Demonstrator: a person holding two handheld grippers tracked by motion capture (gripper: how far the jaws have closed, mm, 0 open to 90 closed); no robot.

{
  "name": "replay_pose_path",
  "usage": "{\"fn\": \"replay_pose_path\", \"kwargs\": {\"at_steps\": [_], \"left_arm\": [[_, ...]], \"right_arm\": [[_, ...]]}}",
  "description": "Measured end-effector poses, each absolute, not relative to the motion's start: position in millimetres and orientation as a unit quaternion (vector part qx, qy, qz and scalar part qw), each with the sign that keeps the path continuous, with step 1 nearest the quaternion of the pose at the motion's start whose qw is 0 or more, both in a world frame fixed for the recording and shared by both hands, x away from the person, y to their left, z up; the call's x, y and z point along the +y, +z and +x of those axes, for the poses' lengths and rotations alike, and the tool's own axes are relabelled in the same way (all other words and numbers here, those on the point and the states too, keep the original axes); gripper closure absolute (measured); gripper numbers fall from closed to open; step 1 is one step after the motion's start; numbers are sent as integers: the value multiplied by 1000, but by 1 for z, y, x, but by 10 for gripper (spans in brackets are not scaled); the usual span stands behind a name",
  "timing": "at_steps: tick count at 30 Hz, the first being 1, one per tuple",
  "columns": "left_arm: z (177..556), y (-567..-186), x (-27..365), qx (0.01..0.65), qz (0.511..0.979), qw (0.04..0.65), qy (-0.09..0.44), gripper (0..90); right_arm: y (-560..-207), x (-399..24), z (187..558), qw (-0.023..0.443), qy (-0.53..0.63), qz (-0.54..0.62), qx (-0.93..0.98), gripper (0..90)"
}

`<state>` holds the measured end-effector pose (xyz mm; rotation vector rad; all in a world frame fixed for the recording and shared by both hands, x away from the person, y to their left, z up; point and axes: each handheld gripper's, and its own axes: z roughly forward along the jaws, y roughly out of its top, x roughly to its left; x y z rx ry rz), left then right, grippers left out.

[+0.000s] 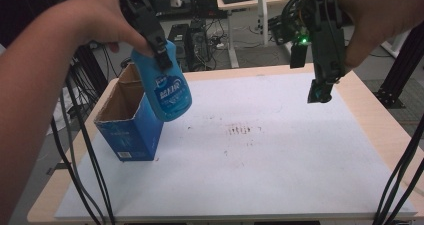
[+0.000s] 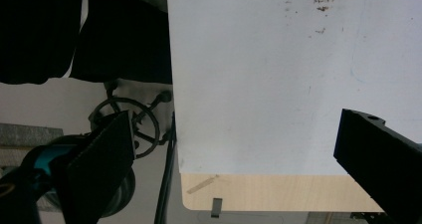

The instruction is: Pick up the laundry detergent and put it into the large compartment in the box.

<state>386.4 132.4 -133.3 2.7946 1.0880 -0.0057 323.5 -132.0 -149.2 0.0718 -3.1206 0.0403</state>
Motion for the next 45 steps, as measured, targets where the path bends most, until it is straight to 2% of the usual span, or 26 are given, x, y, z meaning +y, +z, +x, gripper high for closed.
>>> {"fn": "replay_pose_path", "kwargs": {"at_steps": [9,21,27,39,45], "left_arm": [[392,-115,179,432,899,70,17,378],[401,-109,228,481,874,57,27,378],[407,-120,241,482,874,42,35,378],[417,-157,244,470,882,28,18,378],[426,-198,240,455,890,19,-4,378]], "right_arm": [[-152,-128,326,11,15,23,-1000,18],[-156,-125,333,17,15,21,-1000,18],[-155,-124,335,19,16,21,-999,18],[-157,-123,338,20,22,12,-999,18],[-156,-121,337,19,22,14,-999,18]]}}
